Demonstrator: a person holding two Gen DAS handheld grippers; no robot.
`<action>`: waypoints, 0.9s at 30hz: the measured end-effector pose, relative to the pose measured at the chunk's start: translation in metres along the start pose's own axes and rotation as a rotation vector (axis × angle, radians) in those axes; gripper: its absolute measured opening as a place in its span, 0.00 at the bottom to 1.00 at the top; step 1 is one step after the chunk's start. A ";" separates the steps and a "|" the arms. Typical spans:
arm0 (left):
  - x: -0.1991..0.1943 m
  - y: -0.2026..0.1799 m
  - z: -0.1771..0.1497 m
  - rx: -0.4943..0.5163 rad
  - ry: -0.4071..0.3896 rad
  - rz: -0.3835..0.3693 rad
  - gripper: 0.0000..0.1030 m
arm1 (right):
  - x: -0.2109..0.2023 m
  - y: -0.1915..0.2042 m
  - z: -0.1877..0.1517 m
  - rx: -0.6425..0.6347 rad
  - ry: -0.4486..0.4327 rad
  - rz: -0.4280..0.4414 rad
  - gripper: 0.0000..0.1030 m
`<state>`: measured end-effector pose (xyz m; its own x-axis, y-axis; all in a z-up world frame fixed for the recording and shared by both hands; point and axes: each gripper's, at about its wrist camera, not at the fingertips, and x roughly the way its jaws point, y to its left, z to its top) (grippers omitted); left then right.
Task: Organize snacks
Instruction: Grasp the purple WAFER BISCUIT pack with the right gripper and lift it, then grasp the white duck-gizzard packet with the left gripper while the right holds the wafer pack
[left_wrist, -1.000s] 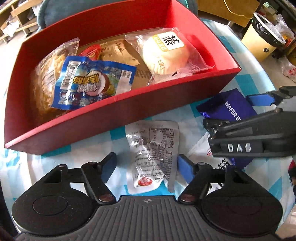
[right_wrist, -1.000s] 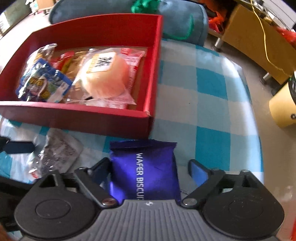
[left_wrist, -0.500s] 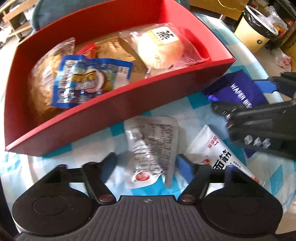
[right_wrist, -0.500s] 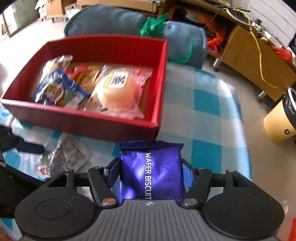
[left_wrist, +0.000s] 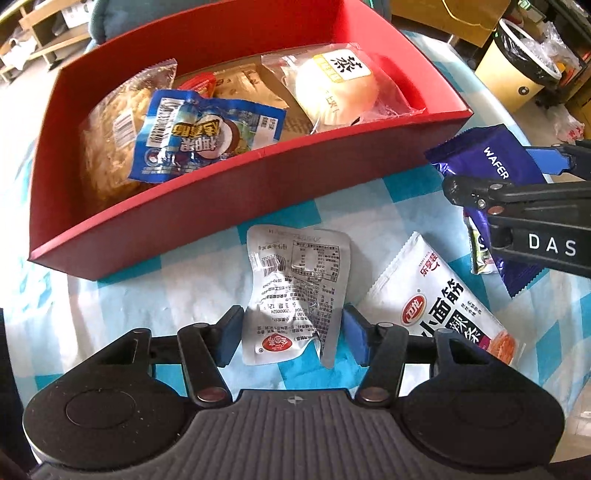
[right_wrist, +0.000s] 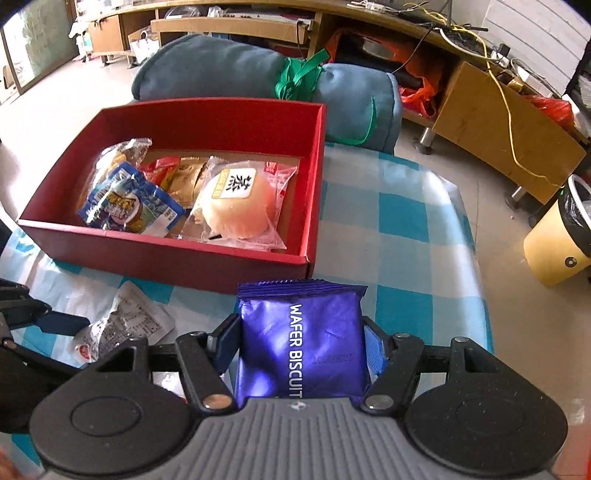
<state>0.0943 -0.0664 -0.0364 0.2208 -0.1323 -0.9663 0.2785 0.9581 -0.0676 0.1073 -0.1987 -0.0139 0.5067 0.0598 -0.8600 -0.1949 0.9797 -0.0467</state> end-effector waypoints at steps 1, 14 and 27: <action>-0.002 -0.001 0.001 -0.001 -0.006 0.001 0.63 | -0.002 0.001 0.000 0.001 -0.005 0.003 0.60; -0.038 -0.006 -0.010 0.019 -0.083 -0.023 0.63 | -0.023 0.004 -0.006 0.034 -0.045 0.008 0.60; -0.058 -0.007 -0.010 0.027 -0.149 -0.028 0.63 | -0.038 0.009 -0.001 0.046 -0.097 0.015 0.60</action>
<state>0.0704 -0.0629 0.0175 0.3483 -0.1974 -0.9164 0.3109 0.9466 -0.0857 0.0853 -0.1925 0.0181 0.5831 0.0910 -0.8073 -0.1660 0.9861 -0.0088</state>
